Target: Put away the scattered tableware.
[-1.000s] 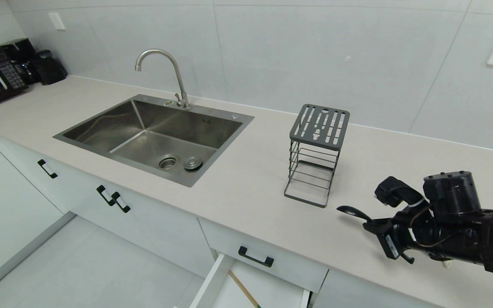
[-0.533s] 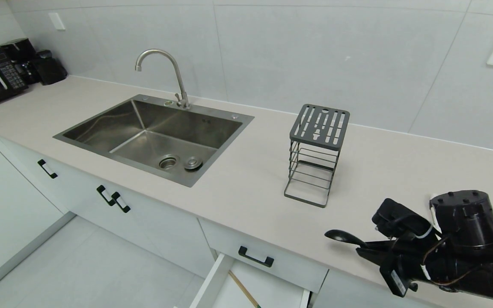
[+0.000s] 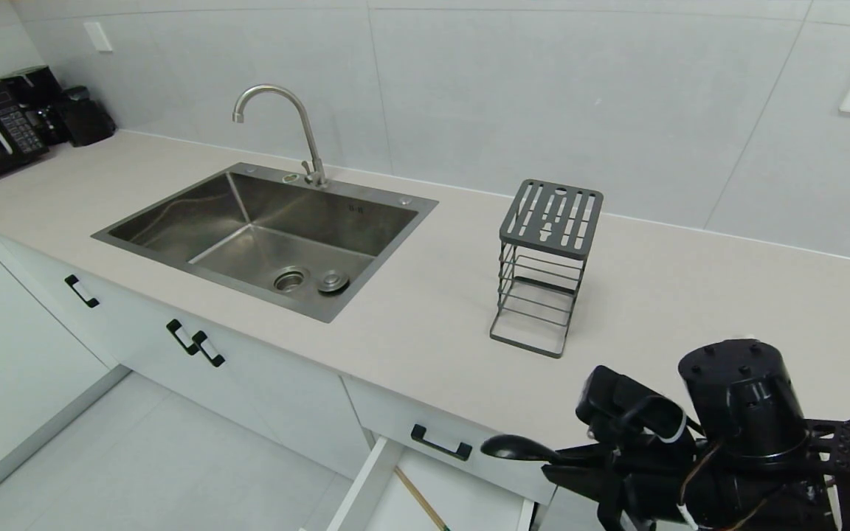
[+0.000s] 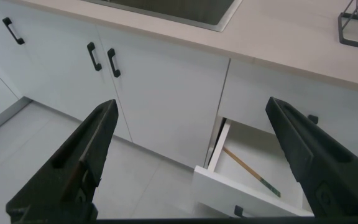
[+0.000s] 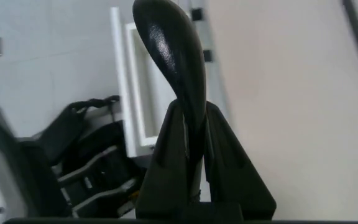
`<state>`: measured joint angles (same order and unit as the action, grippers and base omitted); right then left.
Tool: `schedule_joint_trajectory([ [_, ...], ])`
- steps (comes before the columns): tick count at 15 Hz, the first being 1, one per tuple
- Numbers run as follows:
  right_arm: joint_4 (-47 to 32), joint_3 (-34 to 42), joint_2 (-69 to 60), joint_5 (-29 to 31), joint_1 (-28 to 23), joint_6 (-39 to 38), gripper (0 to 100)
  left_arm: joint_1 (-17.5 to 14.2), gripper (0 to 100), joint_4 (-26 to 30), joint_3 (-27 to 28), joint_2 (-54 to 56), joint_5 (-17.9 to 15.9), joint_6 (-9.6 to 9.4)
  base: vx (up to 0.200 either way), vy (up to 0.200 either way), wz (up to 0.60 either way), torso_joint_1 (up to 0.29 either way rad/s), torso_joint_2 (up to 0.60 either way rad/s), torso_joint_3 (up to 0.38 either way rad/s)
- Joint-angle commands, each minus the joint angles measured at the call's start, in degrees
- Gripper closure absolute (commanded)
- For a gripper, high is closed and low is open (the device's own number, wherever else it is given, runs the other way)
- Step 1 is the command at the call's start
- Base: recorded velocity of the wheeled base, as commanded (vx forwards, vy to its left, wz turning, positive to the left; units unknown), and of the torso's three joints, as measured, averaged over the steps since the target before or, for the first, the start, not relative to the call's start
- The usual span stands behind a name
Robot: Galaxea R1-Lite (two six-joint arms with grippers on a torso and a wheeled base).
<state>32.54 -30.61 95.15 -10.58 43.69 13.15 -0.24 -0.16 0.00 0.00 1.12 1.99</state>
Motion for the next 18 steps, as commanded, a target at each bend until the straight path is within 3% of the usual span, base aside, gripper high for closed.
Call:
schedule_joint_trajectory([
  [1,-0.46,-3.67,1.71,-0.23,5.0,-1.73,100,-0.02,0,-0.02,0.0,0.0,0.02,0.03,0.0,0.0,0.0,0.0,0.0,0.0],
  [5,-2.48,-16.41,2.59,-1.2,10.54,-8.76,100,-0.02,0,-0.02,0.0,0.0,0.02,0.03,0.0,0.0,0.0,0.0,0.0,0.0],
  [9,-2.92,-13.25,2.5,-1.55,15.99,-10.6,100,-0.02,0,-0.02,0.0,0.0,0.02,0.03,0.0,0.0,0.0,0.0,0.0,0.0],
  [18,-2.83,-15.18,2.5,-1.72,17.66,-10.17,100,-0.02,0,-0.02,0.0,0.0,0.11,0.03,0.0,0.0,0.0,0.0,0.0,0.0],
])
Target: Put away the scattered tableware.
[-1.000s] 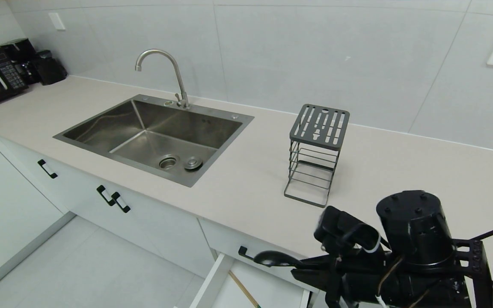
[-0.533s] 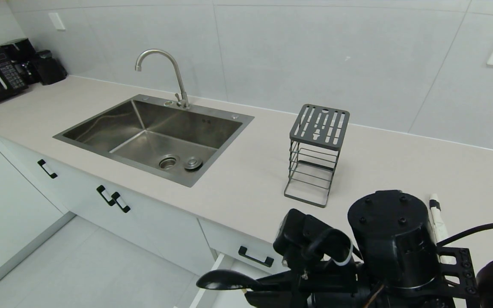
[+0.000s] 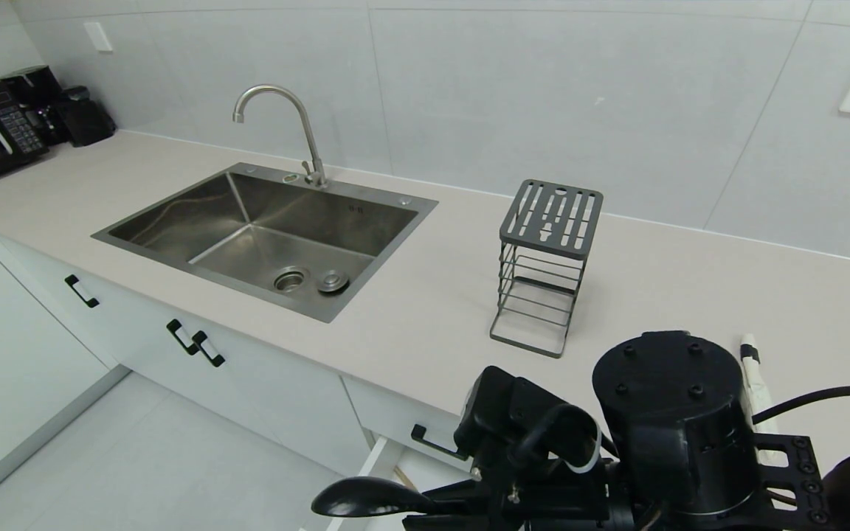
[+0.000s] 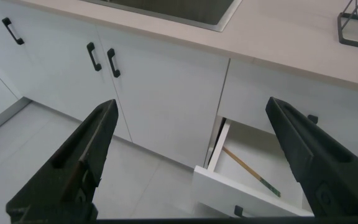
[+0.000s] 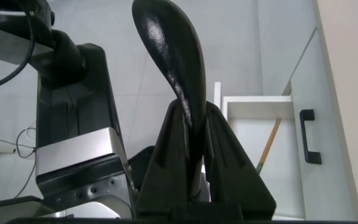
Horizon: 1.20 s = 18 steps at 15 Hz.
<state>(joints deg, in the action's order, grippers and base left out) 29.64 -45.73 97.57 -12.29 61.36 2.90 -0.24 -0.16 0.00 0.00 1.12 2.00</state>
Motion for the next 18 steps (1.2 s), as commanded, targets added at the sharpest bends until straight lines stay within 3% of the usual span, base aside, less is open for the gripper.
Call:
schedule_joint_trajectory([
  [1,-0.02,-1.12,0.07,0.16,0.61,0.0,100,-0.02,0,-0.02,0.0,0.0,0.11,0.02,0.0,0.0,0.0,0.0,0.0,0.0],
  [13,-0.46,-2.53,0.16,1.39,1.22,0.44,100,-0.02,0,-0.02,0.0,0.0,0.02,0.02,0.0,0.0,0.0,-0.003,0.01,0.004],
  [18,-0.46,-2.61,0.16,1.39,1.22,0.44,100,-0.02,0,-0.02,0.0,0.0,0.02,0.02,0.0,0.0,0.0,-0.231,0.46,0.219],
])
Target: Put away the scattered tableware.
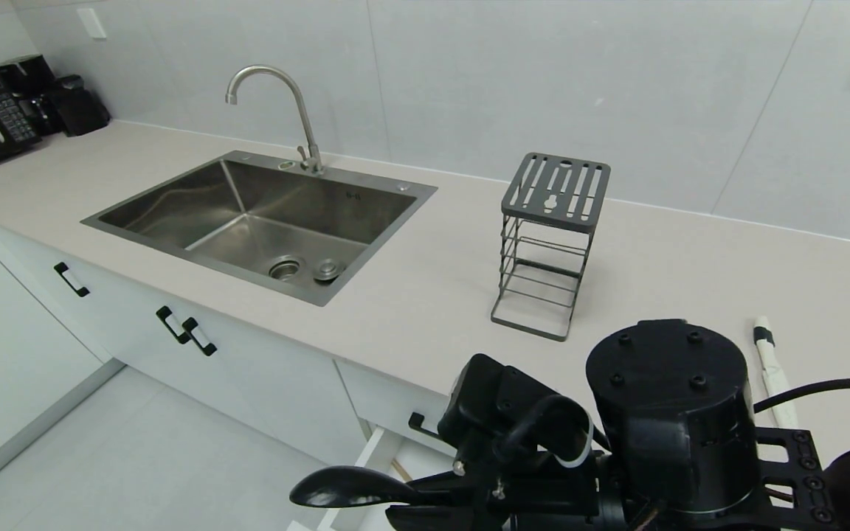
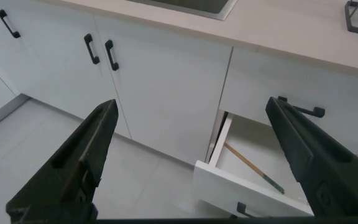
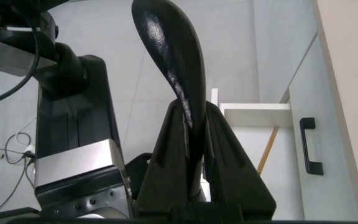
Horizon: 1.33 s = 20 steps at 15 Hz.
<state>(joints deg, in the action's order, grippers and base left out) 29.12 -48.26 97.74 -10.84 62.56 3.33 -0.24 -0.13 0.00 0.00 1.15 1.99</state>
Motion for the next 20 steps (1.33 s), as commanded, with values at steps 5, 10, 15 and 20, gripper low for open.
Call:
schedule_joint_trajectory([
  [5,-0.03,-0.96,0.17,0.03,0.1,-0.08,100,-0.02,0,-0.04,0.0,0.0,0.0,0.03,0.0,0.0,0.0,-0.278,0.55,0.266],
  [10,-0.03,-1.04,0.17,0.03,0.54,-0.08,100,-0.02,0,-0.04,0.0,0.0,0.0,0.03,0.0,0.0,0.0,-0.265,0.52,0.249],
  [15,-0.12,-1.66,0.25,0.03,1.69,-0.08,100,-0.02,0,-0.04,0.0,0.0,0.0,0.03,0.0,0.0,0.0,-0.261,0.5,0.234],
  [20,-0.12,-1.84,0.25,0.03,2.48,-0.43,100,-0.02,0,-0.04,0.0,0.0,0.08,0.03,0.0,0.0,0.0,-0.254,0.45,0.203],
])
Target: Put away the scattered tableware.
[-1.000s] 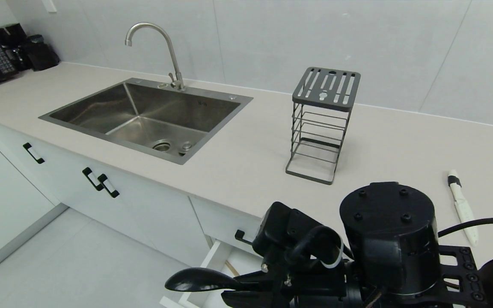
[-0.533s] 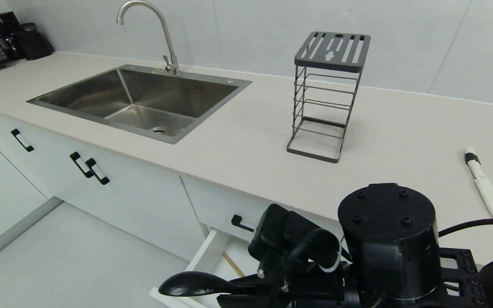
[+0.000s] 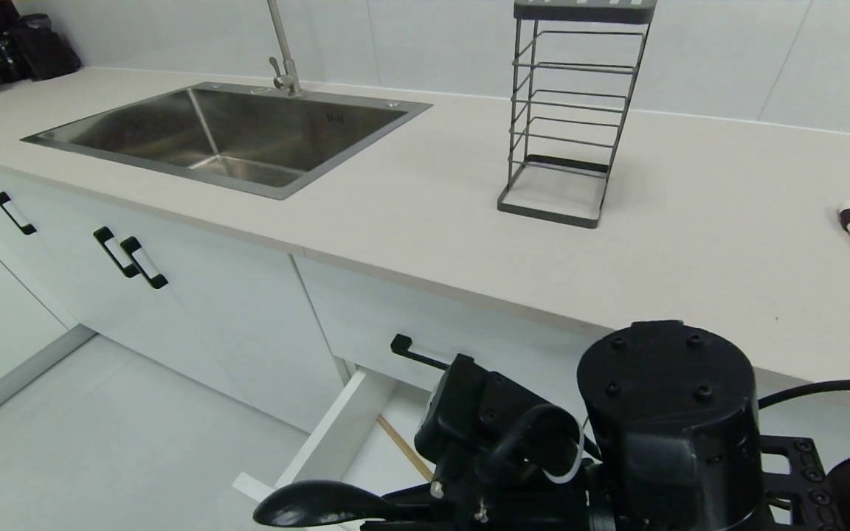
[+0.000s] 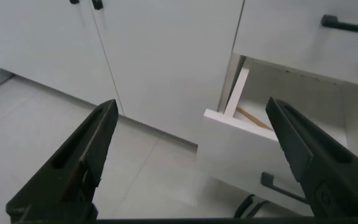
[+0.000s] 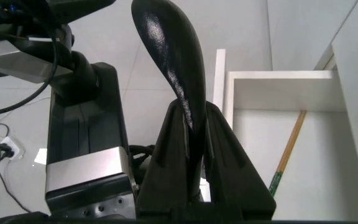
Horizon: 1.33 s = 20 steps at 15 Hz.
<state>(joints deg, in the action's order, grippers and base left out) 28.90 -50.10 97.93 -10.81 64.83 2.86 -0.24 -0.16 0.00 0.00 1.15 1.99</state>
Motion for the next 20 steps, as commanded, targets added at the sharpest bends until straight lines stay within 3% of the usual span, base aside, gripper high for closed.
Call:
schedule_joint_trajectory([
  [1,0.19,0.01,0.07,0.0,0.21,0.04,100,-0.02,0,-0.02,0.0,0.0,0.0,0.03,0.0,0.0,0.0,-0.251,0.36,0.168],
  [8,-0.08,1.06,-0.28,-0.44,0.12,-0.05,100,-0.02,0,-0.02,0.0,0.0,0.0,0.03,0.0,0.0,0.0,-0.228,0.33,0.121],
  [10,-2.19,-0.26,-1.6,-0.44,-2.34,0.21,100,-0.11,0,-0.02,0.0,0.0,0.0,0.03,0.0,0.0,0.0,-0.046,0.28,0.085],
  [11,-7.46,-2.89,-3.44,0.09,-4.45,0.83,100,-0.02,0,-0.02,0.0,0.0,0.0,0.03,0.0,0.0,0.0,-0.007,0.19,0.036],
  [12,-11.33,-4.39,-4.06,2.2,-4.36,1.18,100,-0.02,0,-0.02,0.0,0.0,0.0,0.03,0.0,0.0,0.0,-0.002,0.11,0.027],
  [13,-11.68,-4.13,-3.27,7.82,-1.72,1.44,100,-0.02,0,-0.02,0.0,0.0,0.0,0.03,0.0,0.0,0.0,-0.002,0.07,0.036],
  [15,-9.13,-5.18,0.25,10.37,-1.28,1.79,100,-0.02,0,-0.02,0.0,0.0,0.0,0.03,0.0,0.0,0.0,0.0,0.0,0.0],
  [20,-7.81,-9.22,7.1,11.16,-0.93,4.78,100,-0.02,0,-0.02,0.0,0.0,0.0,0.03,0.0,0.0,0.0,0.0,0.0,0.0],
])
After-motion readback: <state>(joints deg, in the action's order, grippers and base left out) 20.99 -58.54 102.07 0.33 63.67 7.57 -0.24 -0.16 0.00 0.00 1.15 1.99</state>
